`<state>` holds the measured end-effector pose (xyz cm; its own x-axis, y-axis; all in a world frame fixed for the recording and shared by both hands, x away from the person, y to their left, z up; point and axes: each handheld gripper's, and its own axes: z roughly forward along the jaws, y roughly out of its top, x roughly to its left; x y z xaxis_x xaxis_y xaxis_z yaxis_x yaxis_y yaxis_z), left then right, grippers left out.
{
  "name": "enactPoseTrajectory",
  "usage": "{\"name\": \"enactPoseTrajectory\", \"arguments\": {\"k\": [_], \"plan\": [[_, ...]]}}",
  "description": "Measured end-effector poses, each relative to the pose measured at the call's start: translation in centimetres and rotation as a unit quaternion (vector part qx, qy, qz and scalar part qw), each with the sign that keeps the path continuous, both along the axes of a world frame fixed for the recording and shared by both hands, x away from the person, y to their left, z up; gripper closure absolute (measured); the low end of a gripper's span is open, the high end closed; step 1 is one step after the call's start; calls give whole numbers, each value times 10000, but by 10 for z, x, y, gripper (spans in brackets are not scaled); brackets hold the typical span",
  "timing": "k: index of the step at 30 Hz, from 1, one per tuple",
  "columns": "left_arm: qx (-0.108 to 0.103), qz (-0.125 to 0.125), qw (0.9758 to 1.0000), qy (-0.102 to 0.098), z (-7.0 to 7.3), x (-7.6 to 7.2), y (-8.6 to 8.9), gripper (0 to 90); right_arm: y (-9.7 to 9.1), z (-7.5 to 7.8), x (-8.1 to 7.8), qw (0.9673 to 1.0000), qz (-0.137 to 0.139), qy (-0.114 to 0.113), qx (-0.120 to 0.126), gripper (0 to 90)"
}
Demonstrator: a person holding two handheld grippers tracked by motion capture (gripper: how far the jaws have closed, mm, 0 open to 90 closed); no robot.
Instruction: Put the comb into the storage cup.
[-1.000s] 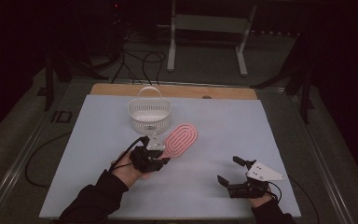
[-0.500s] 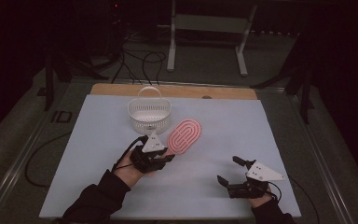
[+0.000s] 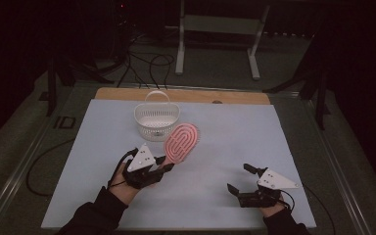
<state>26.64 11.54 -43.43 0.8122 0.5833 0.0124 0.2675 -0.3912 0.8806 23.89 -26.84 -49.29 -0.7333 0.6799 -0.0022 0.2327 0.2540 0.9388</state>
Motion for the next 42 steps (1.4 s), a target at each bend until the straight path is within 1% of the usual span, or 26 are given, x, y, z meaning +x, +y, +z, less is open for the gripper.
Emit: {"name": "enactPoseTrajectory", "arguments": {"k": [2, 3, 7, 8, 9, 10, 12, 13, 15, 16, 21, 24, 26, 27, 30, 32, 34, 38, 42], "plan": [[-37, 26, 10000, -15, -2, -1, 5, 709, 0, 0, 0, 10000, 10, 3, 1, 84], [-46, 75, 9999, -53, -3, -2, 8, 709, 0, 0, 0, 10000, 13, -5, -1, 84], [-187, 183, 9996, -57, -10, -4, 18, 709, 1, 0, 1, 10000, 26, 0, 5, 84], [-178, 209, 9996, -86, -12, -6, 20, 709, 1, 0, 1, 10000, 24, 2, 10, 84], [-149, 254, 9994, -162, -14, -7, 21, 709, 1, 0, 1, 10000, 15, 5, 14, 84], [-137, 240, 9995, -176, -15, -9, 23, 709, 0, 0, 1, 10000, 14, 7, 19, 84], [-133, 321, 9992, -194, -18, -11, 27, 709, 0, 0, 1, 10000, 14, 10, 23, 84], [-175, 340, 9991, -159, -20, -11, 29, 709, 0, 0, 1, 10000, 12, 12, 22, 84], [-211, 431, 9987, -186, -23, -12, 34, 709, 1, 0, 1, 10000, 24, 13, 31, 84], [-235, 443, 9986, -164, -24, -13, 37, 709, 1, 0, 1, 10000, 23, 14, 25, 84], [-269, 597, 9975, -279, -29, -17, 45, 709, 1, 0, 1, 10000, 27, 36, 37, 84], [-297, 679, 9969, -250, -31, -18, 50, 709, 2, 0, 1, 10000, 19, 34, 26, 84], [-326, 742, 9964, -266, -33, -20, 53, 709, 2, 0, 0, 10000, 33, 30, 26, 84], [-328, 740, 9964, -244, -34, -20, 54, 709, 2, 0, 0, 10000, 38, 26, 26, 84], [-271, 790, 9961, -272, -35, -23, 55, 709, 2, 1, 0, 10000, 30, 34, 38, 84], [-287, 815, 9958, -294, -35, -24, 56, 709, 2, 1, 0, 10000, 31, 35, 35, 84], [-272, 873, 9952, -360, -36, -26, 57, 709, 2, 1, 0, 10000, 36, 36, 37, 84], [-379, 957, 9939, -396, -37, -29, 60, 708, 1, 0, 0, 10000, 62, 34, 15, 84], [-380, 1022, 9930, -450, -37, -32, 62, 708, 2, 0, 0, 9999, 97, 22, 14, 84]]}}
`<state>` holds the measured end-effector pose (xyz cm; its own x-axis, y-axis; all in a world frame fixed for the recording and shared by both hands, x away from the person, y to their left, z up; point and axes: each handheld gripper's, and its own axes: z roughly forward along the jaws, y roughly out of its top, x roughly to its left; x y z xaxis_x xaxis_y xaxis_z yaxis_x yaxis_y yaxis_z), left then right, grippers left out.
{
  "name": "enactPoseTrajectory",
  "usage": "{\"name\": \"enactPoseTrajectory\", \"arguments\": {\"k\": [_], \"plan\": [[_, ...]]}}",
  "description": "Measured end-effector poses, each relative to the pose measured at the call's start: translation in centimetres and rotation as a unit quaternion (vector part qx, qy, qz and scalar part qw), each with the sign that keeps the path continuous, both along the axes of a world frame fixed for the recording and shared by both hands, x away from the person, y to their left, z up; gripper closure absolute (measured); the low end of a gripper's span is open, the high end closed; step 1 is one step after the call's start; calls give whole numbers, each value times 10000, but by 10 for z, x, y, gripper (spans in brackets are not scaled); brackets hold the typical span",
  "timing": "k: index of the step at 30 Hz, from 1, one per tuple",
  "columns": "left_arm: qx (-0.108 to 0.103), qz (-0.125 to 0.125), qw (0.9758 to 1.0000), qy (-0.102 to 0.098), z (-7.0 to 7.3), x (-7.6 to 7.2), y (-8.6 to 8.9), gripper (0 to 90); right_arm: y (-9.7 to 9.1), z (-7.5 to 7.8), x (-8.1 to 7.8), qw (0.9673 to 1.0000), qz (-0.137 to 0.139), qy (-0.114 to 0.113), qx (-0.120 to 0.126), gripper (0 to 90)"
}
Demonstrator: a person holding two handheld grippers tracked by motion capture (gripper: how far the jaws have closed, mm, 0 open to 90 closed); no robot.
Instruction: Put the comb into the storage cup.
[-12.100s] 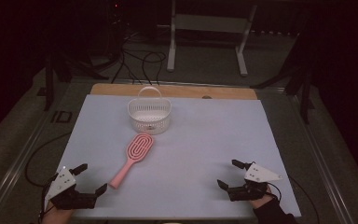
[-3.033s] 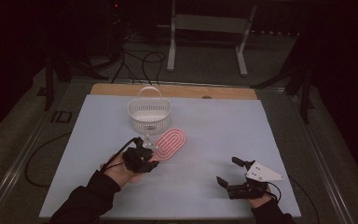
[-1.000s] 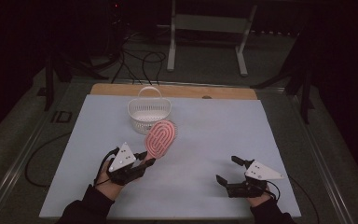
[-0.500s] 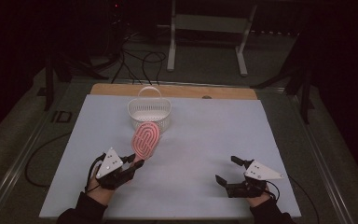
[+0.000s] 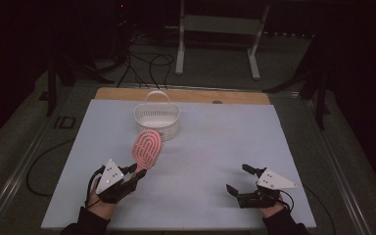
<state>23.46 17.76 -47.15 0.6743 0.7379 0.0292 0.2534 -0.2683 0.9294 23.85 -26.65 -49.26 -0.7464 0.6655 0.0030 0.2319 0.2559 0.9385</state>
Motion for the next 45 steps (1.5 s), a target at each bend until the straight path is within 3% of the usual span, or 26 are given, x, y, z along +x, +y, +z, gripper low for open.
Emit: {"name": "enactPoseTrajectory", "arguments": {"k": [5, 20, 27, 32, 35, 40, 45], "plan": [[103, 27, 9999, -8, -3, -1, -1, 708, 1, 0, 0, 10000, 2, 12, -14, 84], [21, 95, 9999, 48, -5, -2, 0, 708, 5, 6, -3, 9998, -131, -79, -114, 84], [53, 80, 10000, 9, -5, -4, -1, 709, 5, 20, -4, 9996, -275, 56, -51, 84], [38, 85, 10000, 13, -5, -4, -1, 708, 5, 32, -5, 9990, -405, 82, -160, 83], [33, 82, 10000, 34, -5, -4, -1, 708, 5, 39, -5, 9986, -457, 227, -127, 83], [37, 76, 10000, 37, -5, -4, -1, 708, 8, 52, -6, 9985, -428, 248, -241, 82], [53, 86, 9999, 65, -6, -4, -2, 708, 12, 64, -5, 9989, -364, 226, -182, 77]]}}
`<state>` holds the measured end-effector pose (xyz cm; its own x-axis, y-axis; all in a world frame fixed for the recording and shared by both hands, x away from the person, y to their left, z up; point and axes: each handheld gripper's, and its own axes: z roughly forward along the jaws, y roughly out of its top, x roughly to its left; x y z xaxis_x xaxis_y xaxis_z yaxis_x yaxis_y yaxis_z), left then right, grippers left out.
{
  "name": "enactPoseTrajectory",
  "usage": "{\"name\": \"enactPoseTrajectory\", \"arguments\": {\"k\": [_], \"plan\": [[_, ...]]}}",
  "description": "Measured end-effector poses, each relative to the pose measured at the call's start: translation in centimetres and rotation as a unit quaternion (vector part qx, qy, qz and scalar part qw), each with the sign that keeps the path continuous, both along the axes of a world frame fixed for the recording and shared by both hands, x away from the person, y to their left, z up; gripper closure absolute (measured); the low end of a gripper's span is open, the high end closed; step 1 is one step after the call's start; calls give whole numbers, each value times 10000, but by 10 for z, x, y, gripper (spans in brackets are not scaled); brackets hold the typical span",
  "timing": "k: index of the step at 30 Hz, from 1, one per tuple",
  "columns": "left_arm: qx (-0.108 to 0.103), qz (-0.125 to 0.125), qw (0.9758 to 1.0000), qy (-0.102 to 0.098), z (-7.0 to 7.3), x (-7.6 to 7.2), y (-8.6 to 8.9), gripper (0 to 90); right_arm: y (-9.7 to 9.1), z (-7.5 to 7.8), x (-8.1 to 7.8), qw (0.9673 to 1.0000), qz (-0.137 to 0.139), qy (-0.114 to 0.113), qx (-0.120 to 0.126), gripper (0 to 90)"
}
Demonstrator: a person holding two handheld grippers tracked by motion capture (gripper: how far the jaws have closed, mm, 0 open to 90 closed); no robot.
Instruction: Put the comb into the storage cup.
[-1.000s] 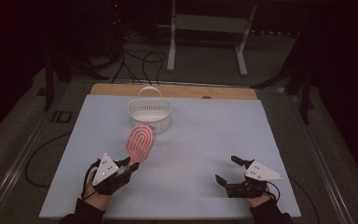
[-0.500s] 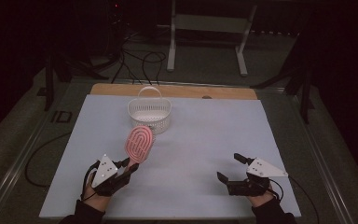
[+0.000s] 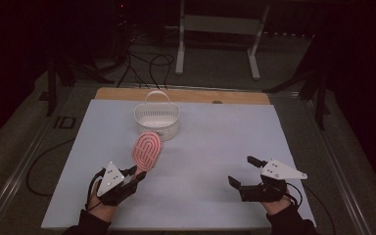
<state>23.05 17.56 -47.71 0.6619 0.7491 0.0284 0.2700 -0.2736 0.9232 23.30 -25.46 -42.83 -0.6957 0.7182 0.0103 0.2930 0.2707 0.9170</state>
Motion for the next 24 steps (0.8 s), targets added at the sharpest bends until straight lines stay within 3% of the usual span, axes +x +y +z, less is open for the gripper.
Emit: {"name": "enactPoseTrajectory", "arguments": {"k": [8, 24], "plan": [[-40, 1, 10000, -10, 1, -1, 1, 708, 10, 14, 3, 9999, 65, -62, -58, 77], [-52, 19, 10000, -30, 1, -2, 1, 708, 39, 36, 9, 9982, 547, -221, -43, 77]]}}
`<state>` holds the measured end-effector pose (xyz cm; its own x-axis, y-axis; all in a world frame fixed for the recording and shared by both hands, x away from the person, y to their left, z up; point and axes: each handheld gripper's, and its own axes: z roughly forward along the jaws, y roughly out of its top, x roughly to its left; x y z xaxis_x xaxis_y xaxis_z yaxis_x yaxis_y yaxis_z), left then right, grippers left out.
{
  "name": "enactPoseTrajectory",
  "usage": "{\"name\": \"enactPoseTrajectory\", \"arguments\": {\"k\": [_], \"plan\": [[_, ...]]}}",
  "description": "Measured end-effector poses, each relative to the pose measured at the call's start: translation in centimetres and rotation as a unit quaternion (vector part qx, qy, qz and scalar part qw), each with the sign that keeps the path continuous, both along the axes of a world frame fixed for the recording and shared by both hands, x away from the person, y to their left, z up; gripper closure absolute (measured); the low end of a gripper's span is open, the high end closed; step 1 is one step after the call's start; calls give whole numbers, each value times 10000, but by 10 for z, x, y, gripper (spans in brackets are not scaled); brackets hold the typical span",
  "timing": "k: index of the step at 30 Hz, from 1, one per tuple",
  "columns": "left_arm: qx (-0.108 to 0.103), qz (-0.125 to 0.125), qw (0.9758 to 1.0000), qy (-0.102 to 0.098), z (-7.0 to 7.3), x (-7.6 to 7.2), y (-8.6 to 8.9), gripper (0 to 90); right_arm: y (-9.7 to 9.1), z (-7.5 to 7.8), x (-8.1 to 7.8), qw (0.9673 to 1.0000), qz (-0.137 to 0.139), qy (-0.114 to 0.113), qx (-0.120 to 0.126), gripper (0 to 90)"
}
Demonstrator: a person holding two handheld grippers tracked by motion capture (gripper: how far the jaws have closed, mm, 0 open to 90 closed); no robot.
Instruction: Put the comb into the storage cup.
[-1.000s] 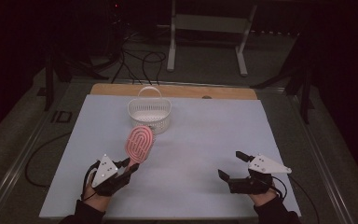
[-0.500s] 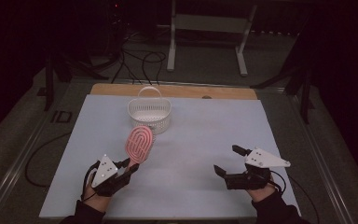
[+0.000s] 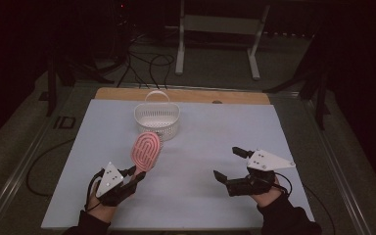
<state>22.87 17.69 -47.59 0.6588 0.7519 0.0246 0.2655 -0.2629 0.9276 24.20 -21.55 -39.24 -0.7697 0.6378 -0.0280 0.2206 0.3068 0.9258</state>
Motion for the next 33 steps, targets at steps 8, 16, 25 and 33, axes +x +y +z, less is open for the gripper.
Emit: {"name": "enactPoseTrajectory", "arguments": {"k": [8, 16, 25, 33], "plan": [[18, -15, 10000, -1, 0, 0, 0, 708, 15, 6, 5, 9999, 94, 56, 106, 77], [27, -27, 10000, -33, 0, 0, -1, 708, 31, 14, 8, 9996, 228, 76, 174, 77], [-15, -33, 10000, -31, 1, -1, -1, 708, 51, 17, 14, 9988, 412, 125, 219, 77], [-46, -34, 10000, -36, 1, -1, -1, 708, 67, 17, 19, 9983, 440, 227, 299, 77]]}}
